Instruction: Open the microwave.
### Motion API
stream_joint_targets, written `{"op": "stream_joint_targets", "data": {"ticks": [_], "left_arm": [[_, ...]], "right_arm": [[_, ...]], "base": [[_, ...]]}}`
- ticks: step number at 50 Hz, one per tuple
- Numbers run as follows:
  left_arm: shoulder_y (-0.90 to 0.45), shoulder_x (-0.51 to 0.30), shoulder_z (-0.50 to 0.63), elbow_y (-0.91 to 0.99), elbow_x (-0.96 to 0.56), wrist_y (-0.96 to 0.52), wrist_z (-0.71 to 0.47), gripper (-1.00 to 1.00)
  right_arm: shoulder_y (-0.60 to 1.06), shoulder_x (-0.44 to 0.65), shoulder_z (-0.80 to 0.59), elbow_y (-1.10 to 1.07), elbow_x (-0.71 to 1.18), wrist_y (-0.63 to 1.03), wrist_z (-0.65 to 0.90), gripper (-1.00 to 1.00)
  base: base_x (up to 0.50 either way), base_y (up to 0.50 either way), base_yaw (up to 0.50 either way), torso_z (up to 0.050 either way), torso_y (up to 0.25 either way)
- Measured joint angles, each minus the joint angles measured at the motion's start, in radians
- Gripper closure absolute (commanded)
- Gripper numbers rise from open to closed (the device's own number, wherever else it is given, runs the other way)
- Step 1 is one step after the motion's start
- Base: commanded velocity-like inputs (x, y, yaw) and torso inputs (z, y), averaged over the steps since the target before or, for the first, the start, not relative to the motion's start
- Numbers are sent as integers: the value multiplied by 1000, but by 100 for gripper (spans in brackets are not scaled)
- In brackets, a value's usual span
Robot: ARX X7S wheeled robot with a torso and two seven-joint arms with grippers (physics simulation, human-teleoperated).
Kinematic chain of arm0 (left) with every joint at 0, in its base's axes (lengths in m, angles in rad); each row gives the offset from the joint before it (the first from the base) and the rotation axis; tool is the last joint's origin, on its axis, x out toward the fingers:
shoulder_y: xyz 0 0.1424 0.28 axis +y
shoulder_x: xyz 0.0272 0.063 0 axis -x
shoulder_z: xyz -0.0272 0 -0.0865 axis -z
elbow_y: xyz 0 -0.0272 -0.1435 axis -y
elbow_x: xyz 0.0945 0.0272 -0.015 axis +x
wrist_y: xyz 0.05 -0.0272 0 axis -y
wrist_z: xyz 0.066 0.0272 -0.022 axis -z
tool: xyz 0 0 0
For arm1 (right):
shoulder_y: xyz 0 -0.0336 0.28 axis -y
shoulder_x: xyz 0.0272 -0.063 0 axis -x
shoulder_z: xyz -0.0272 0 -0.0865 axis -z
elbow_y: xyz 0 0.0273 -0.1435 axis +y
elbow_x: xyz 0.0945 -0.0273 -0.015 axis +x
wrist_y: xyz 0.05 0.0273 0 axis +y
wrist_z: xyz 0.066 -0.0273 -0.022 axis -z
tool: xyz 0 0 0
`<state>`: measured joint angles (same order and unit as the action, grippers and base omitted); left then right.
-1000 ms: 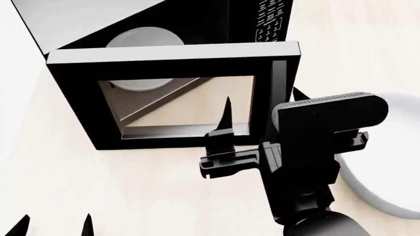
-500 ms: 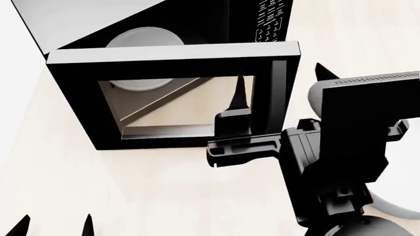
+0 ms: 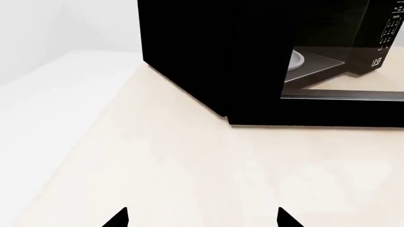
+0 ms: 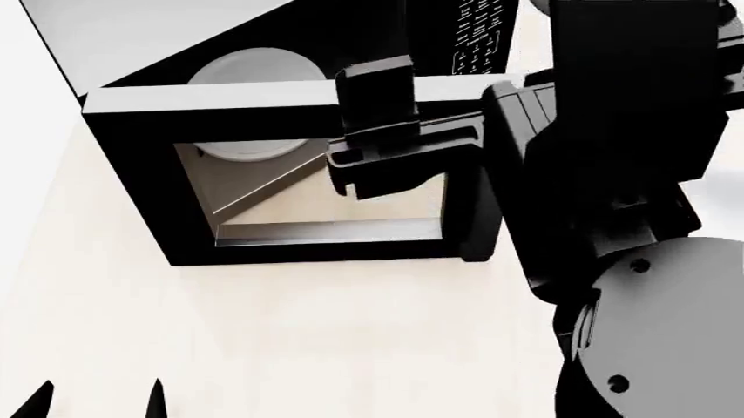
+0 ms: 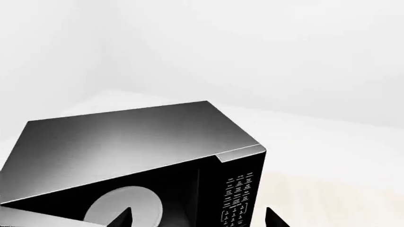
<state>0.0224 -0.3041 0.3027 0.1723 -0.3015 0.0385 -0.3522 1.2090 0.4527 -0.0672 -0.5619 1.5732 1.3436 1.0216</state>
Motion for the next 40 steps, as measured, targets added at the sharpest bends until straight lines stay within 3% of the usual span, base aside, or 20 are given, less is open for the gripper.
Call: {"op": "stream_joint_targets", "data": {"ticks": [7,22,40], "left_arm": [[-2,-1,1,-2,-2,1,-2,-100],[-4,-5,0,0,-15,1,-2,-100],[-3,-10,3,2,-25,3,0,-100]], "right_arm": [[93,-15,-42,147,13,19,-23,-100],[334,-51,-196,501,-104,53,-227,-100],[499,-57,-303,738,-172,79,-363,-100]], "base": [[0,0,0,0,0],[0,0,0,0,0],[0,0,0,0,0]]}}
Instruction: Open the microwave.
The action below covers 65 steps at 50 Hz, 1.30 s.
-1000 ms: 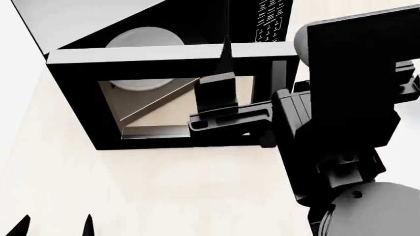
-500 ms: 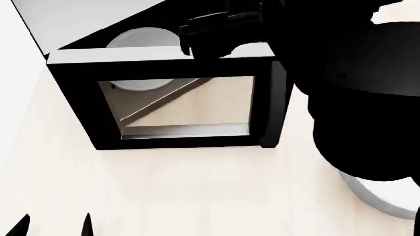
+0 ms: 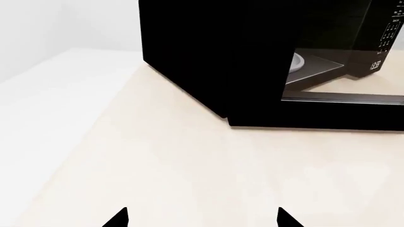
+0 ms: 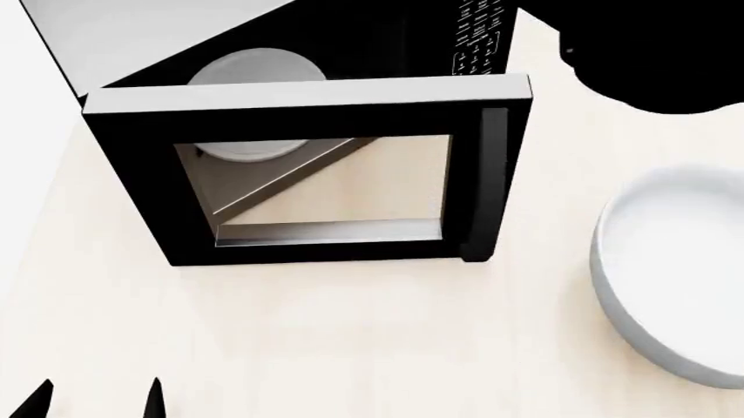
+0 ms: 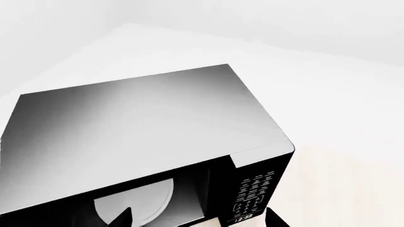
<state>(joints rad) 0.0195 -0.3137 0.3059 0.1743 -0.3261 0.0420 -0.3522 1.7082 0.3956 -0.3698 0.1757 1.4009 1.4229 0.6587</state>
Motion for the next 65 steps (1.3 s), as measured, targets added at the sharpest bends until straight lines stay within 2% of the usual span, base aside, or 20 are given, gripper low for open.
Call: {"op": "stream_joint_targets", "data": {"ticks": [26,65], "left_arm": [[-4,-3,-1,-2,-12,-1,-10,-100],[-5,-13,8,3,-30,0,-11,-100]], "right_arm": [[67,-5,-197,212,-167,-73,-248,-100],[43,-40,-329,366,-267,-147,-378,-100]], "base": [[0,0,0,0,0],[0,0,0,0,0]]}}
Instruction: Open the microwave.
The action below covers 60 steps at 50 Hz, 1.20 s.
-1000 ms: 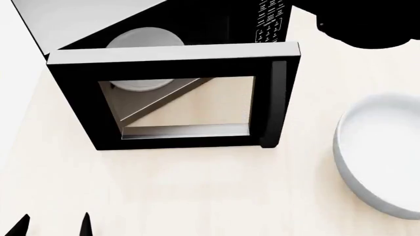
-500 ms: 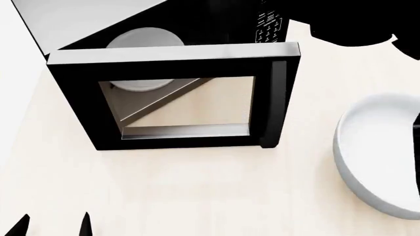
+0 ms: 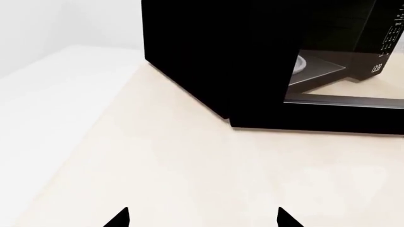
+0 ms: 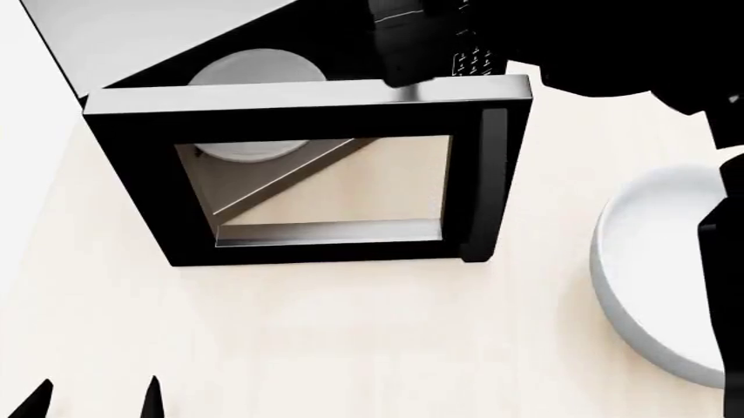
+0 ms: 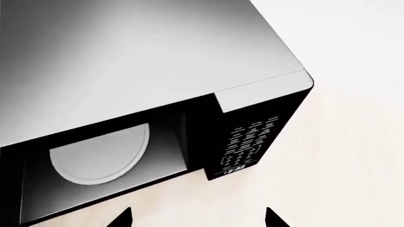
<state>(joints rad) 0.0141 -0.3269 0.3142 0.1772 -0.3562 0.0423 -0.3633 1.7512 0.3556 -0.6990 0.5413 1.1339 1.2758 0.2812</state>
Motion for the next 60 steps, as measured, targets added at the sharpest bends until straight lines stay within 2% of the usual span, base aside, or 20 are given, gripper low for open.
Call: {"op": "stream_joint_targets", "data": {"ticks": [19,60], "left_arm": [[1,-4,6,0,-1,3,2,-100],[-2,-10,17,-2,-5,7,-8,-100]], "right_arm": [[-13,5,-10,19,7,9,-5,-100],[-75,35,110,0,142,75,92,-100]], "base": [[0,0,0,0,0],[0,0,0,0,-1]]}}
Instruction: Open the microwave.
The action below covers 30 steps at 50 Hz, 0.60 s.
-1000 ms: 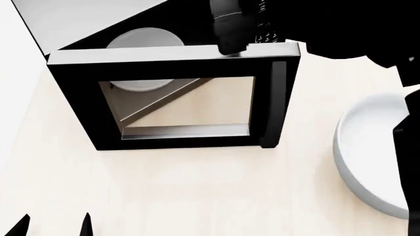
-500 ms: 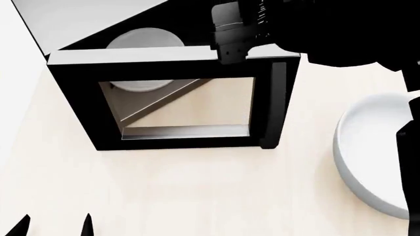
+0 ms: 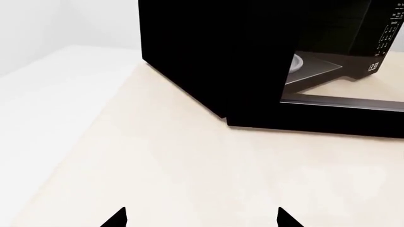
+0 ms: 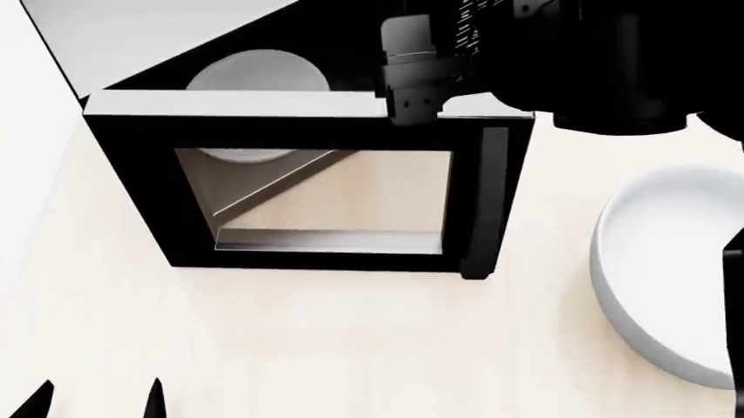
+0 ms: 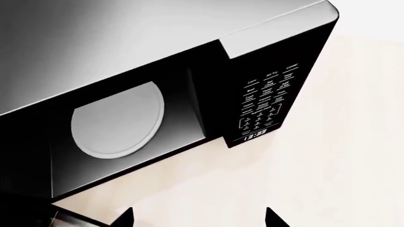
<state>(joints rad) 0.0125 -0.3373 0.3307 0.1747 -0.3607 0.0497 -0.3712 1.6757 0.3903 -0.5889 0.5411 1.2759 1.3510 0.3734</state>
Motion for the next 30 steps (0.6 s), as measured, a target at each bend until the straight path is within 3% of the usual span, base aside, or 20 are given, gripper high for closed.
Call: {"op": "stream_joint_targets", "data": {"ticks": [30], "left_arm": [[-1,-6,7,-1,-1,3,-5,-100]], "right_arm": [[-125,50,157,-154,245,64,256,-100]], "base": [[0,0,0,-1,-2]]}}
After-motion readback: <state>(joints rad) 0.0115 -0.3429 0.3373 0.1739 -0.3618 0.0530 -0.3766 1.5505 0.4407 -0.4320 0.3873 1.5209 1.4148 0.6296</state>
